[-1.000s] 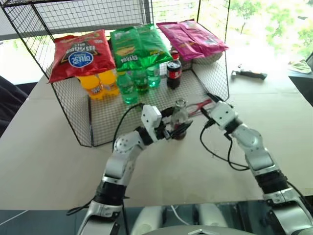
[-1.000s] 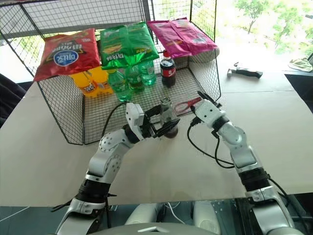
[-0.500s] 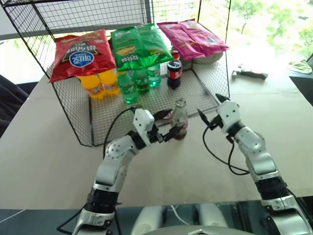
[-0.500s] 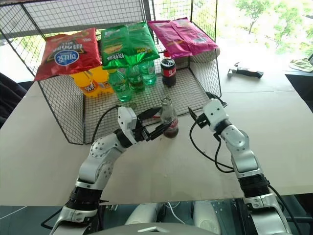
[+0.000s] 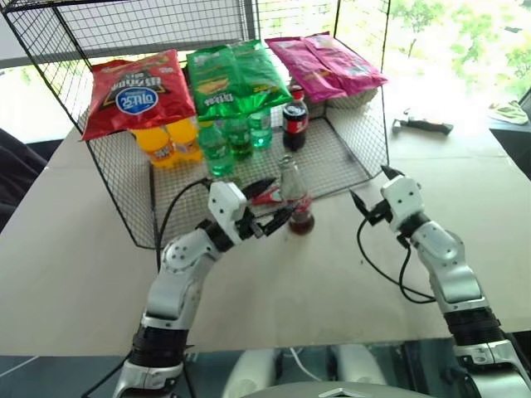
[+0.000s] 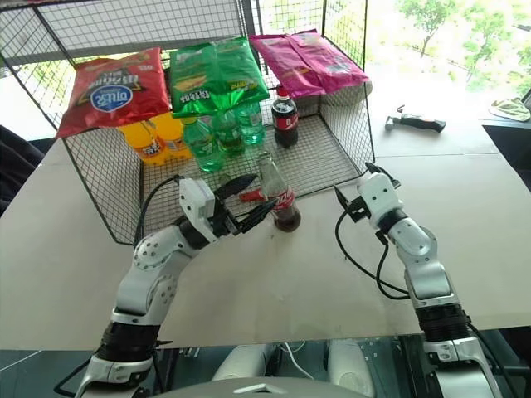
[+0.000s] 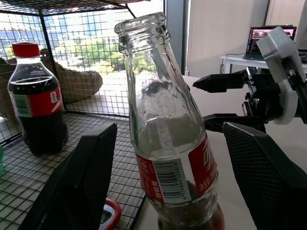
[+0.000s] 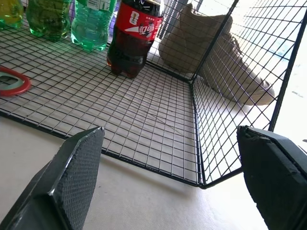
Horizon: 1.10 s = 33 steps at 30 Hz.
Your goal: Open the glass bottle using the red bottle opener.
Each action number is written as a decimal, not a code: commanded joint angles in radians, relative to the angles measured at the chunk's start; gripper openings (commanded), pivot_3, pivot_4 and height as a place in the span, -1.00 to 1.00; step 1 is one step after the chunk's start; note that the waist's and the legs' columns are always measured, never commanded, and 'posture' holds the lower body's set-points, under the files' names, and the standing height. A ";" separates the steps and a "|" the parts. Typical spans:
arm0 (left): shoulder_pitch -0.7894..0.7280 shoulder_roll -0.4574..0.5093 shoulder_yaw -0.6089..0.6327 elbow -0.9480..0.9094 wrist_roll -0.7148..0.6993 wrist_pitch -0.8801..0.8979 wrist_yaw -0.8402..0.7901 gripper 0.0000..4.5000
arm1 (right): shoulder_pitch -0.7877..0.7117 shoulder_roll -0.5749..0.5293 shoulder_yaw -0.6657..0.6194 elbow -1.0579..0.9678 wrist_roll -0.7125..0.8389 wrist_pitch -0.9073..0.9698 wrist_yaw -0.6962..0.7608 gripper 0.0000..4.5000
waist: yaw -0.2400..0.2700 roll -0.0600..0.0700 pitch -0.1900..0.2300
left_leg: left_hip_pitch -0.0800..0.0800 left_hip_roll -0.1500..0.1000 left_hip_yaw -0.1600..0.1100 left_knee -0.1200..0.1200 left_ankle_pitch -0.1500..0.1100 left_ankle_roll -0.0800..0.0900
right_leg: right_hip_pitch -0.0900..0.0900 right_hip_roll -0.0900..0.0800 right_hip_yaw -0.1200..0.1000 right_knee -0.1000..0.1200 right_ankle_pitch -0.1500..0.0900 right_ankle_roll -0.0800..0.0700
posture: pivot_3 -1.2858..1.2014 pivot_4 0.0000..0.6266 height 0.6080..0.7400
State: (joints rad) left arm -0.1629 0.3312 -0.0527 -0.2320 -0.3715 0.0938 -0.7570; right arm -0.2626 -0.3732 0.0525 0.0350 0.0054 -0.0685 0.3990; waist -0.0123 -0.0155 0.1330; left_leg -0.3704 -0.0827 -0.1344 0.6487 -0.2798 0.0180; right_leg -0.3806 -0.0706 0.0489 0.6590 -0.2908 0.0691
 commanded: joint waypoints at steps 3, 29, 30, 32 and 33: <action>-0.006 -0.004 -0.018 -0.041 -0.010 0.003 -0.002 0.62 | -0.014 -0.001 -0.021 -0.018 0.008 -0.021 0.003 0.98 | 0.000 0.000 0.000 | 0.000 0.000 0.000 0.000 0.000 0.000 | 0.000 0.000 0.000 0.000 0.000 0.000 | 0.03 -0.52 1.00; 0.220 0.068 0.080 -0.216 -0.003 0.019 0.088 0.62 | 0.033 -0.029 -0.043 -0.031 0.033 -0.008 0.037 0.98 | 0.001 0.001 0.001 | 0.000 0.000 0.000 -0.001 0.000 0.000 | 0.000 0.000 0.000 -0.001 0.000 0.000 | 0.03 -0.52 1.00; 0.234 0.061 0.098 -0.215 0.002 0.014 0.111 0.62 | 0.047 -0.034 -0.052 -0.036 0.045 0.000 0.046 0.98 | 0.002 0.001 0.001 | 0.000 0.000 0.000 -0.001 0.000 0.000 | 0.000 0.000 0.000 -0.001 0.000 0.000 | 0.03 -0.52 1.00; 0.255 0.044 0.143 -0.200 0.002 -0.002 0.155 0.62 | 0.091 -0.043 -0.078 -0.048 0.083 0.029 0.069 0.98 | 0.005 0.001 0.001 | 0.000 0.000 0.000 -0.001 0.000 0.000 | 0.000 -0.001 0.000 -0.002 0.000 0.000 | 0.03 -0.52 1.00; 0.263 0.042 0.156 -0.195 0.004 -0.009 0.164 0.62 | 0.111 -0.049 -0.089 -0.052 0.097 0.035 0.079 0.98 | 0.009 0.000 0.001 | 0.000 0.000 0.000 -0.001 0.000 0.000 | 0.000 -0.001 0.000 -0.002 0.000 0.000 | 0.03 -0.52 1.00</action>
State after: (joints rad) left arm 0.0989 0.3767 0.0704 -0.4066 -0.3724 0.1175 -0.6150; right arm -0.1635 -0.4088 -0.0012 0.0252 0.0687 -0.0424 0.4625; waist -0.0038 -0.0151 0.1340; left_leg -0.3708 -0.0826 -0.1347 0.6477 -0.2803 0.0185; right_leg -0.3803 -0.0714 0.0484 0.6572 -0.2909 0.0690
